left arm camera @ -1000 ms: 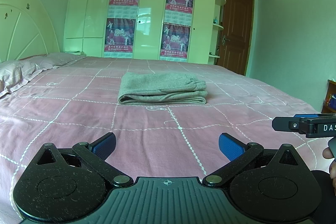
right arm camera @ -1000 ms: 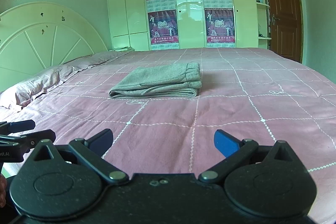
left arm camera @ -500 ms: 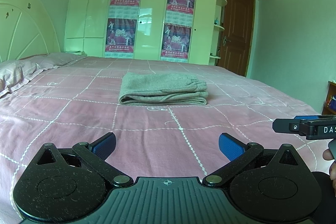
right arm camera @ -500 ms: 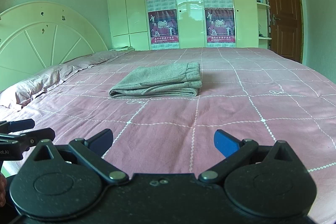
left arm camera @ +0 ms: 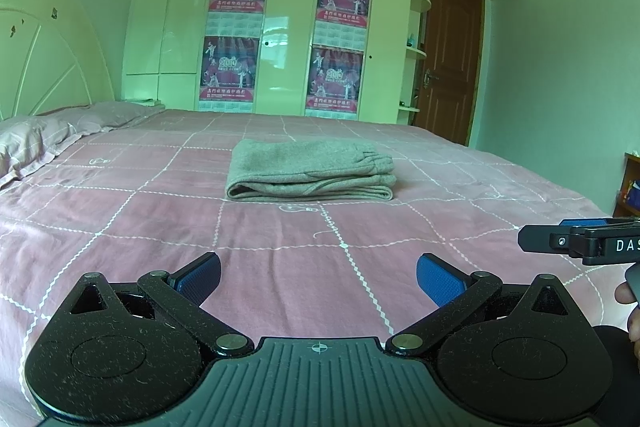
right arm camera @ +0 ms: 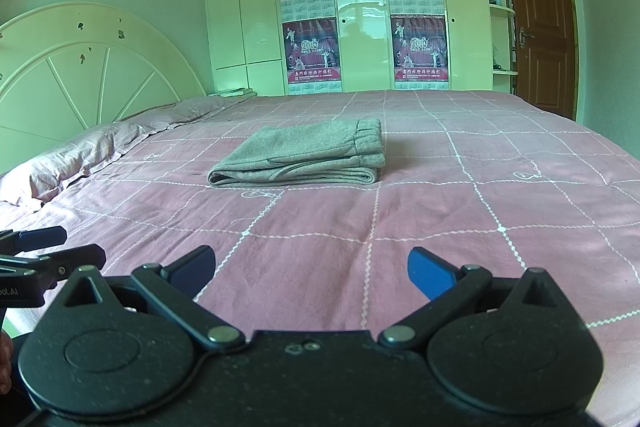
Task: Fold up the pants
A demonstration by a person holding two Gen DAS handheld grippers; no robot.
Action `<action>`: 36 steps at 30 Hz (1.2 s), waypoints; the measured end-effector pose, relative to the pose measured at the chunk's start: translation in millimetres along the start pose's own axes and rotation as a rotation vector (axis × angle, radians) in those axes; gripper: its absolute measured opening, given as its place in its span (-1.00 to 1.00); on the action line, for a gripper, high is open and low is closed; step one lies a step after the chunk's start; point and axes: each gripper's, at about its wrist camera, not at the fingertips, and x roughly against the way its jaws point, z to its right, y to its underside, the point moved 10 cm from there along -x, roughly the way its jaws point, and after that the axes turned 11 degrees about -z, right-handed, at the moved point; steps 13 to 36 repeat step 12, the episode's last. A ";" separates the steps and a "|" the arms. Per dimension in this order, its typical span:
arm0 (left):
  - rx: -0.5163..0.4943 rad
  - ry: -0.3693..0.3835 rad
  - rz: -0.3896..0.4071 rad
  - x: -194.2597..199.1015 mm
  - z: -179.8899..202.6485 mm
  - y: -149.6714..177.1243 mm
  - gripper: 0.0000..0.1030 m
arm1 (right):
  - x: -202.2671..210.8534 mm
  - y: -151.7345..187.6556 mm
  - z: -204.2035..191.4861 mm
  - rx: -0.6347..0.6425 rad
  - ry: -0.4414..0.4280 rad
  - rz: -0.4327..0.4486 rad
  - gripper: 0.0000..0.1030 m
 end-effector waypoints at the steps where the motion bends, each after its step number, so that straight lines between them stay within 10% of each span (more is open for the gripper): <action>1: 0.001 0.005 0.001 0.3 0.0 0.2 1.00 | 0.1 0.0 -0.1 0.000 0.000 0.000 0.89; 36: 0.003 -0.016 0.029 6.4 -2.6 -3.4 1.00 | 0.7 -0.1 -0.6 0.001 0.000 0.000 0.89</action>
